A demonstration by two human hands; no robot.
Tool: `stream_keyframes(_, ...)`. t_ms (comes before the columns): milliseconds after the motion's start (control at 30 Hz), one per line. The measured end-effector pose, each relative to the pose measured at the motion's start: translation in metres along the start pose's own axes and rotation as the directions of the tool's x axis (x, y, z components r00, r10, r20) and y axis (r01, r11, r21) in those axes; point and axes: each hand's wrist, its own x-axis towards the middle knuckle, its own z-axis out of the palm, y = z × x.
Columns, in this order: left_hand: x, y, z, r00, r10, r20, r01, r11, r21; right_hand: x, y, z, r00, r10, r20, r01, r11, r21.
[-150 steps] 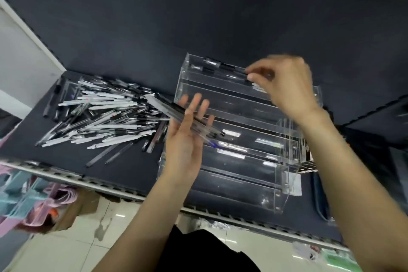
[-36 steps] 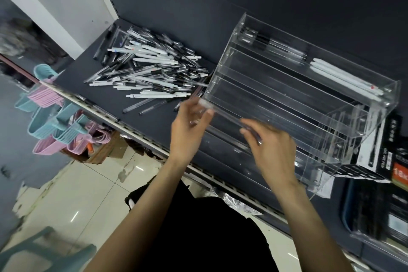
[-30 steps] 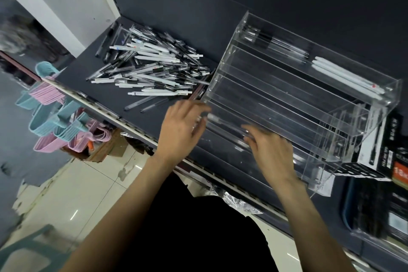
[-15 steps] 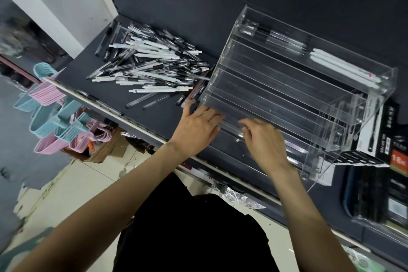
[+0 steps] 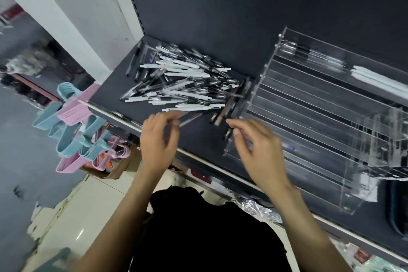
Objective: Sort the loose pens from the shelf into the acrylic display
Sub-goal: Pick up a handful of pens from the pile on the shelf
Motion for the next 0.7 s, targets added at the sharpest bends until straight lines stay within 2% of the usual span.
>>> stream_keyframes(67,0.007,-0.036,-0.02,0.963,-0.249,0.106,0.246,0.968,0.041,0.011,-0.01,0.037,0.994,0.029,0.105,-0.029,1.0,0.001)
stream_keyframes(133,0.015,-0.07,-0.035,0.903,-0.36,0.233,0.331,0.931,0.153,0.021,-0.013,0.073,0.972,0.065,0.225,-0.048,0.996,-0.078)
stream_keyframes(233,0.029,-0.098,-0.042,0.883,-0.296,0.365,0.209,0.943,0.258,0.035,-0.009,0.114,0.944,0.095,0.317,0.006,0.953,-0.301)
stream_keyframes(367,0.05,-0.101,-0.02,0.85,-0.114,0.514,-0.037,0.961,0.275,0.053,0.002,0.144,0.965,0.106,0.24,0.035,0.853,-0.521)
stream_keyframes(500,0.062,-0.095,0.009,0.718,-0.06,0.693,-0.22,0.926,0.307,0.069,0.006,0.151,0.968,0.128,0.217,0.047,0.756,-0.653)
stream_keyframes(567,0.066,-0.096,0.016,0.69,-0.067,0.721,-0.238,0.92,0.313,0.076,0.004,0.152,0.963,0.141,0.228,0.064,0.705,-0.706)
stream_keyframes(700,0.072,-0.1,0.018,0.687,-0.097,0.72,-0.114,0.964,0.239,0.091,0.004,0.15,0.947,0.159,0.279,0.114,0.645,-0.756)
